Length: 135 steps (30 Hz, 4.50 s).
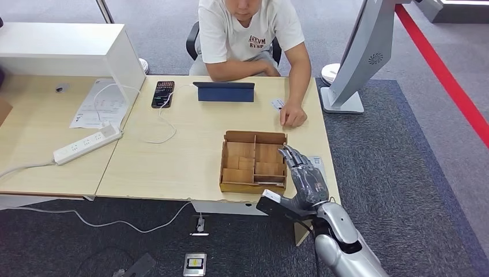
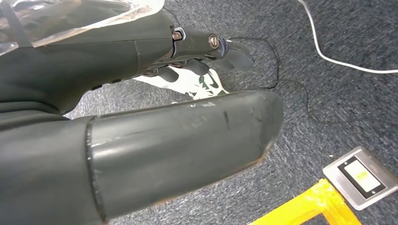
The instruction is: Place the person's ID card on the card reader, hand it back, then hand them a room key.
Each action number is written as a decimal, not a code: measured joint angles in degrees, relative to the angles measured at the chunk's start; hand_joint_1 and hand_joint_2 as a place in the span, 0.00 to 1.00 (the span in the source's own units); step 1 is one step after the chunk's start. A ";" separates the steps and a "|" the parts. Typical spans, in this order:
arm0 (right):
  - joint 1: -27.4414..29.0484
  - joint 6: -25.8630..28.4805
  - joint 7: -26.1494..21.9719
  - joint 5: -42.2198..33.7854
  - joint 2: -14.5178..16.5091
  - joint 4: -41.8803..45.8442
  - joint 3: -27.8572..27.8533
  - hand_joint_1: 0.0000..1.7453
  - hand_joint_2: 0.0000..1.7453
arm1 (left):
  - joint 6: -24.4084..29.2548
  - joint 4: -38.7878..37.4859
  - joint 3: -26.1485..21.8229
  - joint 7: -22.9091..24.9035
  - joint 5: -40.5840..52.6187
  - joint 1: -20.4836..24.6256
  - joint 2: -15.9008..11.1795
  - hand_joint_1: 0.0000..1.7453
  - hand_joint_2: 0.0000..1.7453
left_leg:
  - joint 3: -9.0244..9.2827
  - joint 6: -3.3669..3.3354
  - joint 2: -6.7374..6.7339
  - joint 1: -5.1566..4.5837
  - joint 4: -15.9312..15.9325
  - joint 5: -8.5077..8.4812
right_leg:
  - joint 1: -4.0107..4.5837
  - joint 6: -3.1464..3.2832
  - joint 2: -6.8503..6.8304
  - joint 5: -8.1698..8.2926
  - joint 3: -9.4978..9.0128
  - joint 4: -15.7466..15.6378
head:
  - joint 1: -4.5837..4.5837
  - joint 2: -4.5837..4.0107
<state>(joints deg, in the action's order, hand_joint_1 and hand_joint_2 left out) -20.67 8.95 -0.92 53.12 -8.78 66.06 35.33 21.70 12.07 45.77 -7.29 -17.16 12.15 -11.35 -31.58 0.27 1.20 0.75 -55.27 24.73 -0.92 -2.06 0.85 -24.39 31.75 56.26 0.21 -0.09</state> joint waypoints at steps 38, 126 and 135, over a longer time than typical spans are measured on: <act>-5.49 2.92 -3.02 2.95 5.98 -16.18 3.60 0.00 1.00 | 0.93 -0.02 -0.27 -1.19 -1.79 -1.04 0.53 0.00 0.00 | 0.00 0.00 0.00 0.00 0.00 0.00 | 0.00 0.00 0.00 0.00 0.01 -0.01 | -0.01 0.00; -5.64 -0.48 -1.64 1.86 4.97 -15.46 2.96 1.00 1.00 | 0.82 -0.01 -1.38 -1.03 0.12 -1.13 0.82 0.00 0.00 | 0.04 0.00 -0.03 0.00 0.00 0.00 | 0.00 0.00 0.01 0.00 -0.01 -0.02 | -0.01 0.00; -5.81 -1.30 -1.89 1.54 4.96 -15.77 2.96 1.00 1.00 | 0.85 -0.01 -1.40 -1.06 -0.07 -1.18 0.82 0.00 0.00 | 0.03 0.00 -0.02 0.00 0.00 0.00 | 0.00 0.00 0.01 0.00 -0.02 -0.02 | -0.01 0.00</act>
<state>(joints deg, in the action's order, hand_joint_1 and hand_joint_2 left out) -26.48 7.66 -2.80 54.66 -3.82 50.29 38.29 22.55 12.06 44.37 -8.35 -17.23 10.97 -10.54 -31.54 0.28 1.18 0.74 -55.28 24.73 -0.92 -2.06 0.87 -24.40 31.74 56.24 0.20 -0.09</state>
